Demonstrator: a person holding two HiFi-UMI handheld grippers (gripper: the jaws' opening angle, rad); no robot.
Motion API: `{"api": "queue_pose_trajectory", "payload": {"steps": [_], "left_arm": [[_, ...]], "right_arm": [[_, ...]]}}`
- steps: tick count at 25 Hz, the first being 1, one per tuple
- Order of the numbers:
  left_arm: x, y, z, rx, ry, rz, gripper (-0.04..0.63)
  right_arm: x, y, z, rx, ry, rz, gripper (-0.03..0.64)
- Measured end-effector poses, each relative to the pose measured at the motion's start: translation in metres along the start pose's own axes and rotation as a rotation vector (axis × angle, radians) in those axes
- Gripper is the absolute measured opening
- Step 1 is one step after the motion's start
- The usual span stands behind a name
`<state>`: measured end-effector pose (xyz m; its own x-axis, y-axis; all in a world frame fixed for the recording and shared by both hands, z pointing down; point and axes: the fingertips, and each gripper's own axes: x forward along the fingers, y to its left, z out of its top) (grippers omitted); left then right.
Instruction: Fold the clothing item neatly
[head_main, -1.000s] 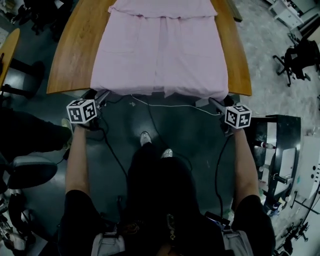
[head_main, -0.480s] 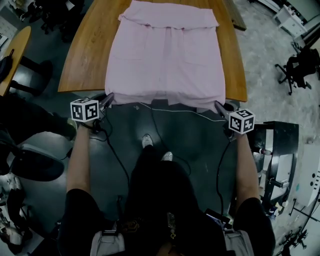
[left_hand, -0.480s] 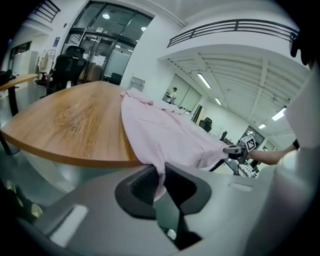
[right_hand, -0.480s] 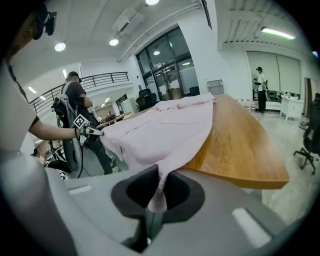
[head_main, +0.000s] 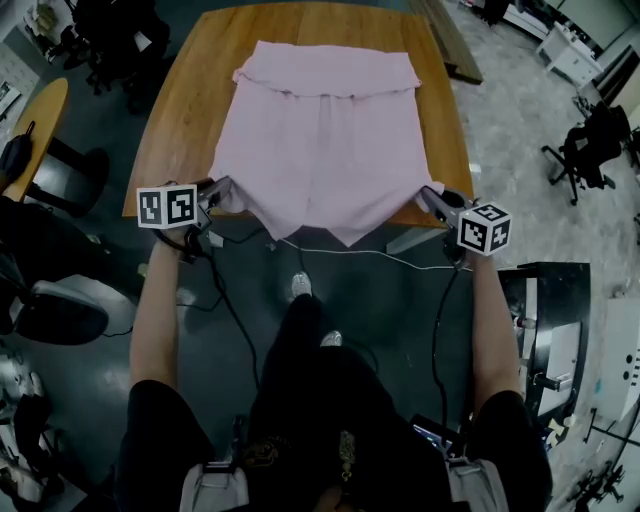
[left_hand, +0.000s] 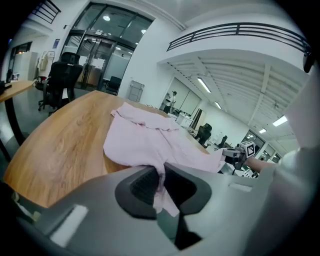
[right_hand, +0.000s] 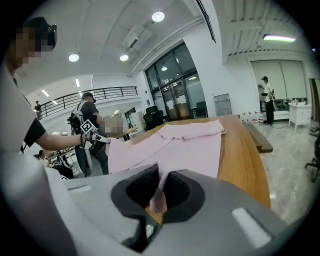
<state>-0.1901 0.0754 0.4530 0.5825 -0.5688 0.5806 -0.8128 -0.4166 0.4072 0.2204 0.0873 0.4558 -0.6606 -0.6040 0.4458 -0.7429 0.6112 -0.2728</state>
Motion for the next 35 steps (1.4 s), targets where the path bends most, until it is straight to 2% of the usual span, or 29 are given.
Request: {"api": "queue_pose_trajectory", "payload": {"steps": [6,11,17,20,23,26,29,32,35], "left_arm": [[0.030,0.034,0.083,0.009,0.027,0.058,0.038],[0.082,0.090,0.131,-0.010,0.132,0.123,0.038],[0.153,0.158,0.144,-0.064,0.267,0.174,0.038],[0.179,0.179,0.139,-0.028,0.341,0.206,0.038],[0.196,0.193,0.134,0.027,0.378,0.222,0.040],[0.204,0.198,0.131,0.065,0.378,0.236,0.054],[0.198,0.200,0.134,0.073,0.337,0.265,0.109],[0.177,0.197,0.149,0.077,0.259,0.301,0.176],[0.145,0.190,0.148,0.077,0.221,0.321,0.193]], "right_arm": [[0.032,-0.048,0.069,0.010,-0.027,-0.048,0.015],[0.078,-0.111,0.102,0.070,0.020,-0.149,0.015],[0.135,-0.180,0.090,0.156,0.128,-0.257,0.015],[0.153,-0.206,0.079,0.190,0.174,-0.304,0.015],[0.167,-0.222,0.068,0.194,0.225,-0.338,0.017],[0.175,-0.226,0.056,0.157,0.284,-0.357,0.024],[0.175,-0.225,0.053,0.111,0.314,-0.370,0.097],[0.159,-0.228,0.058,0.111,0.289,-0.391,0.174],[0.132,-0.230,0.065,0.144,0.235,-0.425,0.186]]}}
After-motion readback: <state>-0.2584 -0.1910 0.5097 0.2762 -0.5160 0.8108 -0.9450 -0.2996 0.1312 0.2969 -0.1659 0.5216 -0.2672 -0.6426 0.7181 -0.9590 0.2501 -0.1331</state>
